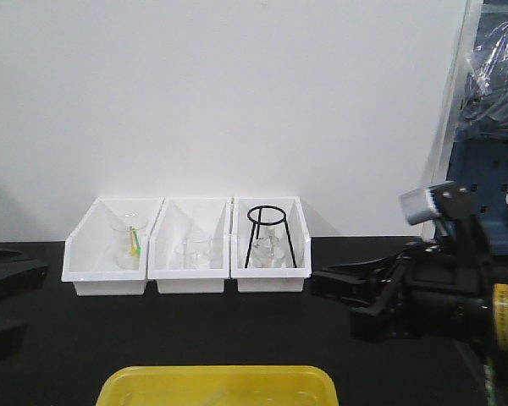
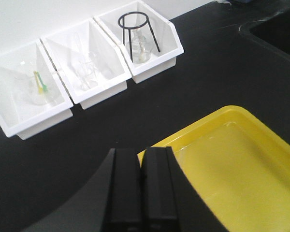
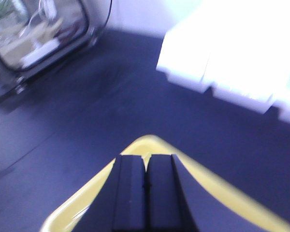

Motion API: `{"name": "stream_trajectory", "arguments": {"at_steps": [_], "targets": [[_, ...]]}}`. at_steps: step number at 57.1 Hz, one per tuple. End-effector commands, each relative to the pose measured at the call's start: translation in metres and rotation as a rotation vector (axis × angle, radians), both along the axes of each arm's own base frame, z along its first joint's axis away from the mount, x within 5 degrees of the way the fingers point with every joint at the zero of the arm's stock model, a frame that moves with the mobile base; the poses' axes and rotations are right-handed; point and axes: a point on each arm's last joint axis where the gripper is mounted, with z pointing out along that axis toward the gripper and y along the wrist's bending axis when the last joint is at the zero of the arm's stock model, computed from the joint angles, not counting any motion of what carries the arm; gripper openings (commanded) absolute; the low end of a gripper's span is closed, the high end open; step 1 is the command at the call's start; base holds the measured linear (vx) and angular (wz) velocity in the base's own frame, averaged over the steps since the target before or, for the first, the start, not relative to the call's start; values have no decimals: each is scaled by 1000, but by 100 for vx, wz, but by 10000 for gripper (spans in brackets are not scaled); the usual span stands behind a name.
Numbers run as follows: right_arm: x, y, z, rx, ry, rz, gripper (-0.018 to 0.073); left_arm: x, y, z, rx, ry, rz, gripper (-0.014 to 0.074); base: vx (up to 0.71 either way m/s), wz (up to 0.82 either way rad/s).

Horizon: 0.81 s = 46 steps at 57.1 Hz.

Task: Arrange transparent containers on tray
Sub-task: 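Open the right gripper and raise it from the tray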

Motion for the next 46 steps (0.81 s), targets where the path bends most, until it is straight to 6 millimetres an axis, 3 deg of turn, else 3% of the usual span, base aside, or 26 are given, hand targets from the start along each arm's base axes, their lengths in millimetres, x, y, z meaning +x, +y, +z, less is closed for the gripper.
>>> {"name": "stream_trajectory", "arguments": {"at_steps": [1, 10, 20, 31, 46], "targets": [[-24, -16, 23, -35, -168, -110, -13, -19, 6, 8, -52, -145, -3, -7, 0, 0], [-66, -38, 13, -68, -263, -262, -13, -57, 18, -31, -183, -203, 8, -6, 0, 0], [-90, -50, 7, -81, -320, -330, -13, -88, 29, -65, -261, -254, 19, -6, 0, 0], [-94, -51, 8, -75, -330, -333, -13, -101, 35, -64, -284, -313, 18, -6, 0, 0], [-94, -51, 7, -75, -329, -333, -13, -100, 34, -65, -282, -308, 18, -6, 0, 0]]}}
